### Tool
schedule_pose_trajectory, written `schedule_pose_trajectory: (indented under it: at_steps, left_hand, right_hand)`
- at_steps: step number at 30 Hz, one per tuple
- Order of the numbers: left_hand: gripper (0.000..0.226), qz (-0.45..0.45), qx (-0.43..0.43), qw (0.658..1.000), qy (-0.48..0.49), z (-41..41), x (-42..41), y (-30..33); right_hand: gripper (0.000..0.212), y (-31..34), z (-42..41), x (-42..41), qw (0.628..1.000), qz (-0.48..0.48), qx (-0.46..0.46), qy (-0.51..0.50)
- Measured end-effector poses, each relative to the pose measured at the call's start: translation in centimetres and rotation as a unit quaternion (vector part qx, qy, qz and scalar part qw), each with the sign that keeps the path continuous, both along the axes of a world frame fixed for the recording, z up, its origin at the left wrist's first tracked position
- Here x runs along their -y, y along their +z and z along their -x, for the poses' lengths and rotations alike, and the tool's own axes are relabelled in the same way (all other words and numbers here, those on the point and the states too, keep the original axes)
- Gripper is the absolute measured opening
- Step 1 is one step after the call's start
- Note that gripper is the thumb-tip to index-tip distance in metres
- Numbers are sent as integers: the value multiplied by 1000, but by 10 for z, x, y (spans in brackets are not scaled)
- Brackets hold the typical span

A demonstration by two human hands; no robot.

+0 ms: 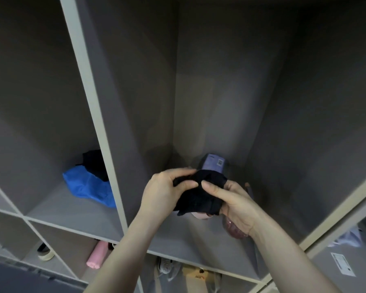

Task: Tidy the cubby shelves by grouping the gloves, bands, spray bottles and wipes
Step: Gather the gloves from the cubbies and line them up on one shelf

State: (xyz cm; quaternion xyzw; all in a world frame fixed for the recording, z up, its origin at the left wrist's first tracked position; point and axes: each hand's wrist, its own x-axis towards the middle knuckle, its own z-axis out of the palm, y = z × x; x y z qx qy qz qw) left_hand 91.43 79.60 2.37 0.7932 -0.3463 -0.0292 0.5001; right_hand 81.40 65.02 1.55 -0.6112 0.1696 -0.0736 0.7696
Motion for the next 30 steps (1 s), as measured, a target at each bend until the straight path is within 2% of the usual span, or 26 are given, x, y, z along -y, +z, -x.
schedule_pose_trajectory:
  at_steps: [3, 5, 7, 9, 12, 15, 19, 23, 26, 30]
  left_hand:
    - [34, -53, 94, 994, -16, 4, 1, -6]
    - [44, -67, 116, 990, -43, 4, 1, -9]
    - [65, -31, 50, 996, -62, 1, -1, -11]
    - [74, 14, -53, 998, -8, -4, -3, -12]
    - [47, 89, -157, 977, 111, -14, -7, -11]
    - [24, 155, -227, 955, 112, -20, -11, -7]
    - [11, 198, -245, 944, 102, -18, -9, -6]
    - [29, 192, -237, 946, 109, -13, -3, -6]
    - [41, 206, -285, 933, 73, 5, 13, -9]
    - [42, 179, -289, 940, 17, 29, 35, -16]
  right_hand:
    - [68, 3, -3, -5, 999, 6, -10, -34]
    - [58, 3, -5, -5, 996, -1, -19, -85]
    - [30, 0, -8, -2, 991, -2, -26, -129]
    - [12, -1, -8, 2, 987, 7, -36, -159]
    - [15, 0, -5, 8, 984, 30, -44, -171]
    - [14, -3, -2, 10, 980, 49, -32, -192]
    - [26, -6, -2, 3, 965, 46, 13, -258]
    - [34, -10, -5, -11, 965, 27, 34, -258]
    - [31, -15, -11, -25, 965, 58, 11, -254]
    - [25, -15, -19, -41, 978, 66, -11, -198]
